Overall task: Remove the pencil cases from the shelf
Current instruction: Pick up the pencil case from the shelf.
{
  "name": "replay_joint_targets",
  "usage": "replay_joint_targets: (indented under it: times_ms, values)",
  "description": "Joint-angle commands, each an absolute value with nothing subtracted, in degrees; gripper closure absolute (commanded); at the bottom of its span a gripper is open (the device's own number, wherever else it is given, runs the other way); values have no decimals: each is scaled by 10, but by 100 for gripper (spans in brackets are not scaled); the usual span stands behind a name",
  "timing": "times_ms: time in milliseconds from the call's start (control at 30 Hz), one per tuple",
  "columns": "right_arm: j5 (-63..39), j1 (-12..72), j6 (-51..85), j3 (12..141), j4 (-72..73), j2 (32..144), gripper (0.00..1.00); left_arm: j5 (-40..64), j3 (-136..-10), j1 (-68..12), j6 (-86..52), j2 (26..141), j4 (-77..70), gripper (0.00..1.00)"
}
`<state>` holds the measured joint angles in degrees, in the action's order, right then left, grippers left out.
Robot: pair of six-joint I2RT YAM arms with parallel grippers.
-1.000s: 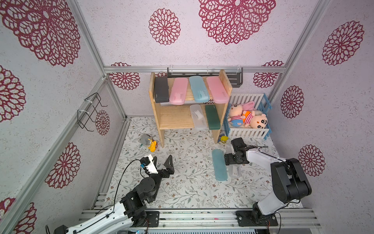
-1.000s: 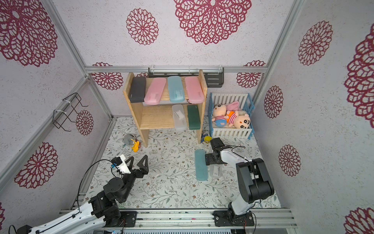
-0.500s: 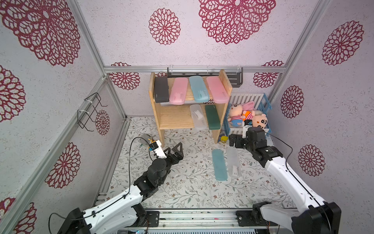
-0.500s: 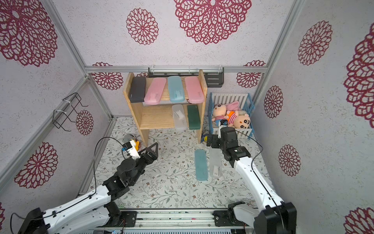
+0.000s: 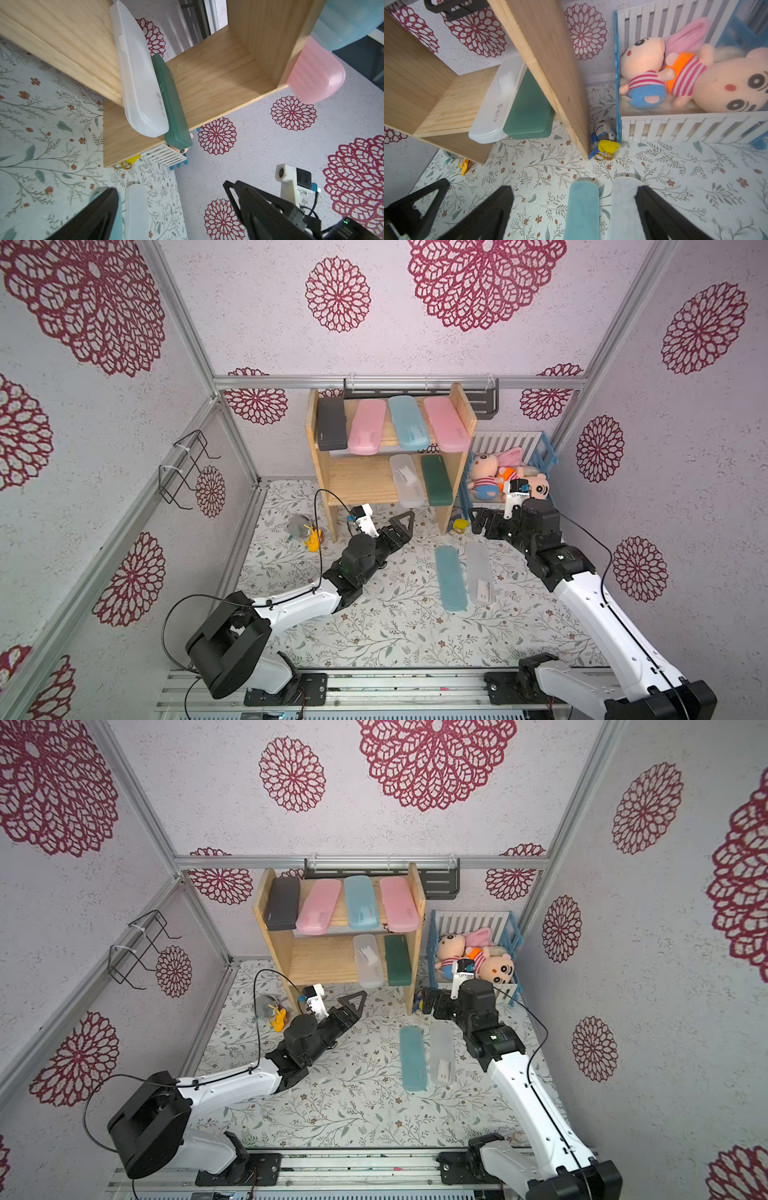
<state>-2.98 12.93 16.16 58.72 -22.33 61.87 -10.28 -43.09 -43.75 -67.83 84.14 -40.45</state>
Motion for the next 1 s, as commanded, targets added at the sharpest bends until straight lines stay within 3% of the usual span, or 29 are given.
replay_joint_targets:
  times_ms: [0,300,733,967]
  values:
    - [-48,131,162,602,-201,623,1,-85,-433,-425,-713,859,-473,3]
    - [-56,130,163,592,-188,619,1,-34,-452,-381,-785,933,-544,2]
    - [-45,127,148,571,-171,618,1,2,-515,-355,-808,998,-527,0]
    - [-57,114,141,565,-161,630,1,14,-544,-353,-823,1026,-532,7]
